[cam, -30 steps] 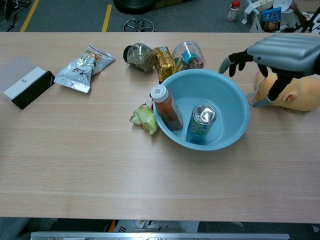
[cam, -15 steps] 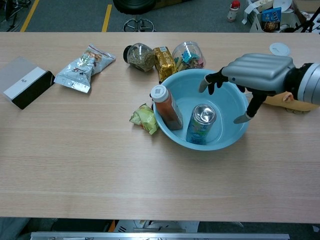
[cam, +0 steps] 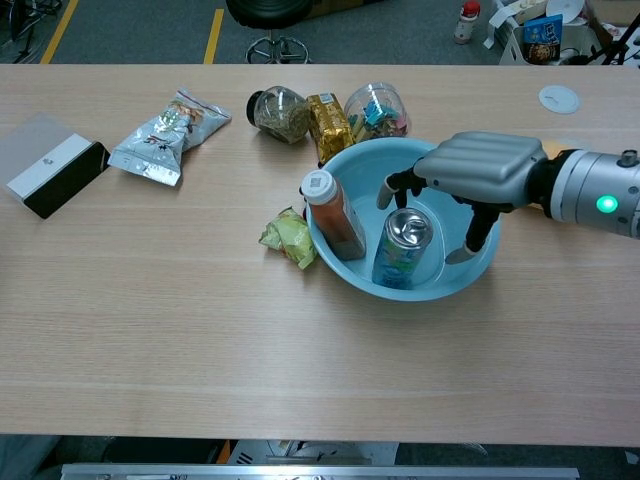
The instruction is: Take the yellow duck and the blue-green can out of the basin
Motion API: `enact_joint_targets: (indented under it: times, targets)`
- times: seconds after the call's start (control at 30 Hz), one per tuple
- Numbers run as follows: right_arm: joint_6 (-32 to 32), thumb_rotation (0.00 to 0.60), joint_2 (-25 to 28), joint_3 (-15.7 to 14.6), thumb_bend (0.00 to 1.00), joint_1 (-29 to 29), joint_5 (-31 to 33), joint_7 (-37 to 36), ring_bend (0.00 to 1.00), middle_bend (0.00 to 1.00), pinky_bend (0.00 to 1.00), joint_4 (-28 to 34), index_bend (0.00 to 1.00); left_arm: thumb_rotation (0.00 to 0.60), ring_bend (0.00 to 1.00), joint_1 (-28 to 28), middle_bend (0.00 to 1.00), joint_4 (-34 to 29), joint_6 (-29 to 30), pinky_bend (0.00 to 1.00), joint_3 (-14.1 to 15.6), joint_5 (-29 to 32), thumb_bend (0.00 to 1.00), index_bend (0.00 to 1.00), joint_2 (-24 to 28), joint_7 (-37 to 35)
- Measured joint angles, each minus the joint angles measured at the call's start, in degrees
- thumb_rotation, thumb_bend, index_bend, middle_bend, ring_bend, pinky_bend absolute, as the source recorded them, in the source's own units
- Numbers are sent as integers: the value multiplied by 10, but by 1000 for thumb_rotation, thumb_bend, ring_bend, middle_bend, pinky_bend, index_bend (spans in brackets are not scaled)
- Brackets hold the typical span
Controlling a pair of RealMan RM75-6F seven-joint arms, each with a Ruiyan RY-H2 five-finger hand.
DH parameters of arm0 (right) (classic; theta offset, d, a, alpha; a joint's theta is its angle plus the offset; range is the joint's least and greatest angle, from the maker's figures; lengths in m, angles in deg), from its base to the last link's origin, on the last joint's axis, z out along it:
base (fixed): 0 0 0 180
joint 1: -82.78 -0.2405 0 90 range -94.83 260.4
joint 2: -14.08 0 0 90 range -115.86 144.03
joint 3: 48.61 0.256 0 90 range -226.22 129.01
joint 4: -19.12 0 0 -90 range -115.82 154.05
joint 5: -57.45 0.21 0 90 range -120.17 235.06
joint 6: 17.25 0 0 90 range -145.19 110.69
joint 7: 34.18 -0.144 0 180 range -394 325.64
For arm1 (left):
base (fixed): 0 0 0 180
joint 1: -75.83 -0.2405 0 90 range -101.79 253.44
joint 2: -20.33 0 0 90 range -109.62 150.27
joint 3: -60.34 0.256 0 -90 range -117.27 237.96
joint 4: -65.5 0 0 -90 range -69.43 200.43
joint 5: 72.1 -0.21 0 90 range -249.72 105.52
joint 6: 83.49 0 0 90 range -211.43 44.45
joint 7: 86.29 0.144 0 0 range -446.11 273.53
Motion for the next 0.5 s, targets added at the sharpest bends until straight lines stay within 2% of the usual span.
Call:
enact_joint_targets:
  times: [0.33,0.5]
  targets:
    - [-1,600,-31,-7,61,-19,34,19,334,379,545,-20,313,600,291,-2,339,2,1,284,-1,0,418,334,-3,0]
    - [-6,600,-41,-10,151,-25,42,24,385,420,596,-27,372,600,291,-3,339,3,2,283,-1,0,419,334,-4,0]
